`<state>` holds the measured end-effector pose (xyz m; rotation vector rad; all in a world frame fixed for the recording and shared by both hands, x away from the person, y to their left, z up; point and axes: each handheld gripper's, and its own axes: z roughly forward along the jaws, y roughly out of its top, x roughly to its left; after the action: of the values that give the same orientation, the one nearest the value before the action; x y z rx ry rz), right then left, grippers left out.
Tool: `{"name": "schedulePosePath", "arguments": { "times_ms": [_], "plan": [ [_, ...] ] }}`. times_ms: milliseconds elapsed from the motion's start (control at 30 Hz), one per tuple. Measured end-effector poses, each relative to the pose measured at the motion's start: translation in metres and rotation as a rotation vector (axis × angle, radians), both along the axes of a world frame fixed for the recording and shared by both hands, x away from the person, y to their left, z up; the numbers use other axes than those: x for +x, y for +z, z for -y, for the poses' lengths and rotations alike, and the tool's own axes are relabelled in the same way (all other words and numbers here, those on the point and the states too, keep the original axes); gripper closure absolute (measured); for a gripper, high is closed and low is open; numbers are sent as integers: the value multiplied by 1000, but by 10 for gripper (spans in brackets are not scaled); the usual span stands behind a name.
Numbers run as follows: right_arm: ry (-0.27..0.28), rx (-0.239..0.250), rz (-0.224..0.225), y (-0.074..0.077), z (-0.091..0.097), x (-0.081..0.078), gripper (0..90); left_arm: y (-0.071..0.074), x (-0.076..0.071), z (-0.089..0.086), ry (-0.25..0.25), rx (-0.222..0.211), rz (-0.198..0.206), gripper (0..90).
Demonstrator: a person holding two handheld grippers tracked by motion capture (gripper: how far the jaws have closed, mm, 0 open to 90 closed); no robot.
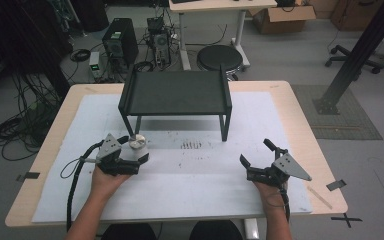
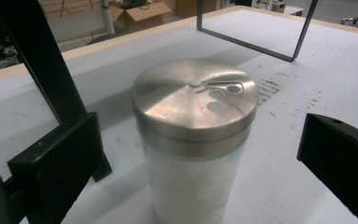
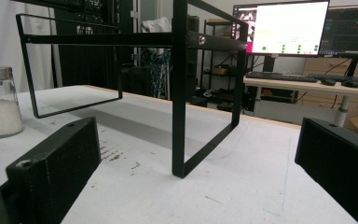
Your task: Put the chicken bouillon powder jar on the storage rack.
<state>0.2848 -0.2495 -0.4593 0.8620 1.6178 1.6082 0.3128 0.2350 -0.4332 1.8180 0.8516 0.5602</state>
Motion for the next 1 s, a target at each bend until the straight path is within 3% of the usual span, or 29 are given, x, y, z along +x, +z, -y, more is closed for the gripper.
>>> {"name": "schedulePosePath", "arguments": {
  "times_ms": [267,1000],
  "plan": [
    [0,1,-1,0,0,0,0,-2,4,0,12,-4,-6,13],
    [0,3,-2,0,0,0,0,-5,8,1,30,-16,-30,134]
  ]
}}
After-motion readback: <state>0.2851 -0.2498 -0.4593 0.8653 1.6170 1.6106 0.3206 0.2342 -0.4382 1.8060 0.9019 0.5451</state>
